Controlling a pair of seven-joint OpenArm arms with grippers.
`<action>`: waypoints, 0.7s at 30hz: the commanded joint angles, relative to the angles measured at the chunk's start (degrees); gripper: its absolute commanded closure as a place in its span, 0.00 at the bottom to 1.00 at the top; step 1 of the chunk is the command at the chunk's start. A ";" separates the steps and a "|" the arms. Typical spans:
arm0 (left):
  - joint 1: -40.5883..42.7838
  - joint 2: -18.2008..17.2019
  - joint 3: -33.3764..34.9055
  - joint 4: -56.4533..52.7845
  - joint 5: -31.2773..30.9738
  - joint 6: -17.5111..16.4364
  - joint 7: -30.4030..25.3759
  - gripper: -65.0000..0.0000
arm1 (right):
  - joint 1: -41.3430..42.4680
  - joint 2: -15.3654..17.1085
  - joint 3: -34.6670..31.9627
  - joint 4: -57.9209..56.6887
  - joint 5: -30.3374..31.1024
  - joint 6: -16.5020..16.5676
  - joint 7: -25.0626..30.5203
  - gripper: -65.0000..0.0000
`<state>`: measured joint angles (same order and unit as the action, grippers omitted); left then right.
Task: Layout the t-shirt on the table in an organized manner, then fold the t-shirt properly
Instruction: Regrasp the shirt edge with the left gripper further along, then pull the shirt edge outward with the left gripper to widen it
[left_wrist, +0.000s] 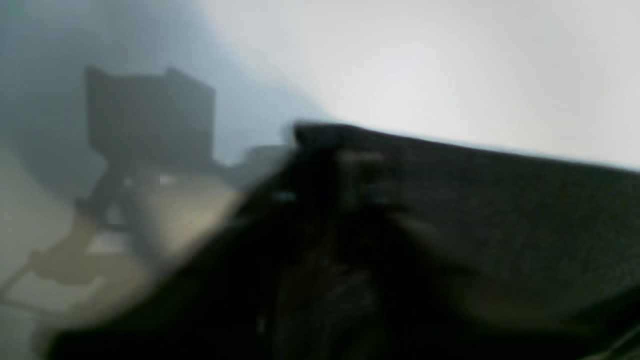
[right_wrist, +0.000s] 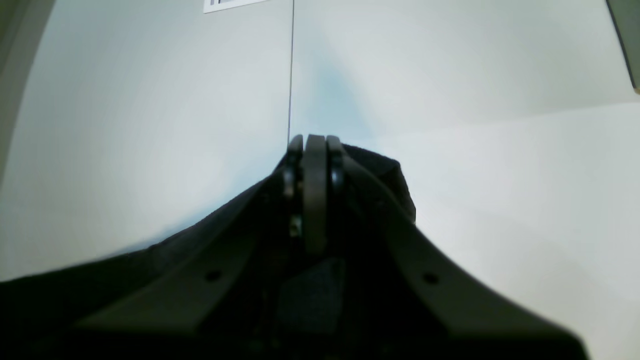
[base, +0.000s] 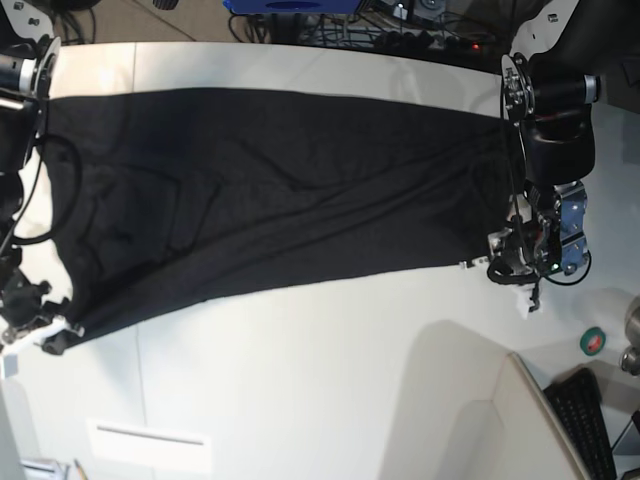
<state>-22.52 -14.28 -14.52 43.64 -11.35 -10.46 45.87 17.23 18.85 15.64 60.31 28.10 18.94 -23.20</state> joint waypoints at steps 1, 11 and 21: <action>-0.64 -0.27 0.06 0.27 -0.29 -0.13 1.03 1.00 | 1.62 1.06 0.23 0.92 0.78 0.36 1.62 1.00; -12.07 -0.44 -0.03 0.54 -0.21 0.13 1.21 1.00 | 7.25 1.50 -6.01 -7.26 0.78 0.36 2.94 1.00; -22.18 0.09 6.92 0.54 -0.73 0.13 0.77 1.00 | 10.94 1.59 -6.19 -11.39 0.78 0.36 8.48 1.00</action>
<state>-42.46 -13.63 -7.53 43.11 -11.94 -10.44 47.59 26.20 19.20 9.26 47.99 28.27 18.94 -16.40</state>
